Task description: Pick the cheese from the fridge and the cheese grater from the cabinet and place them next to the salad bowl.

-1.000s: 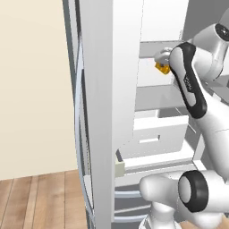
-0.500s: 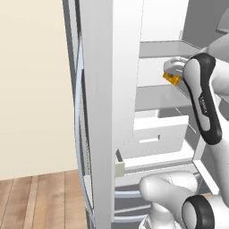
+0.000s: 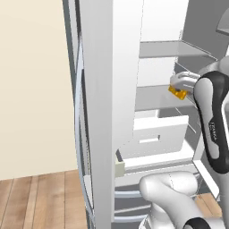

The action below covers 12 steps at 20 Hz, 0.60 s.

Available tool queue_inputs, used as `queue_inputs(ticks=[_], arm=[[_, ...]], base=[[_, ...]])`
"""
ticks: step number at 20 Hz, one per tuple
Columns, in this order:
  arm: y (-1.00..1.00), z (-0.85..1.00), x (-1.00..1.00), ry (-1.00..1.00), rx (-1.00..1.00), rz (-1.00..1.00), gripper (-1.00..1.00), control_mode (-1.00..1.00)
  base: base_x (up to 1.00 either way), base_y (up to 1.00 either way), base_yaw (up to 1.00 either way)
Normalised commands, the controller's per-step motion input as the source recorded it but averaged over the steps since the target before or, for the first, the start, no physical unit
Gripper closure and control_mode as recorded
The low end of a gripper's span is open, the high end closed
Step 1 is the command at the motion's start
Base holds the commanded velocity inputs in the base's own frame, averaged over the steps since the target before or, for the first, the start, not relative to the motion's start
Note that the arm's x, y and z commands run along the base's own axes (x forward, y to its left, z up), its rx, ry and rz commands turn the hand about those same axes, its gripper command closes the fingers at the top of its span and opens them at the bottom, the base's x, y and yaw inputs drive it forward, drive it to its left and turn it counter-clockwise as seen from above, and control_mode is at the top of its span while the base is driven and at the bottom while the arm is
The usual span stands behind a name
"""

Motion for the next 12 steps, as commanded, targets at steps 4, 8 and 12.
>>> queue_inputs(ticks=[4,8,12], arm=[[0.07,-0.22,-0.39,0.08,0.00,0.00,1.00,-1.00],[0.00,-0.20,-0.29,0.13,0.00,0.00,1.00,-1.00],[0.04,-0.25,-0.22,0.11,0.00,0.00,1.00,-1.00]], base=[[0.00,0.00,0.00],[0.00,0.00,0.00],[0.00,0.00,0.00]])
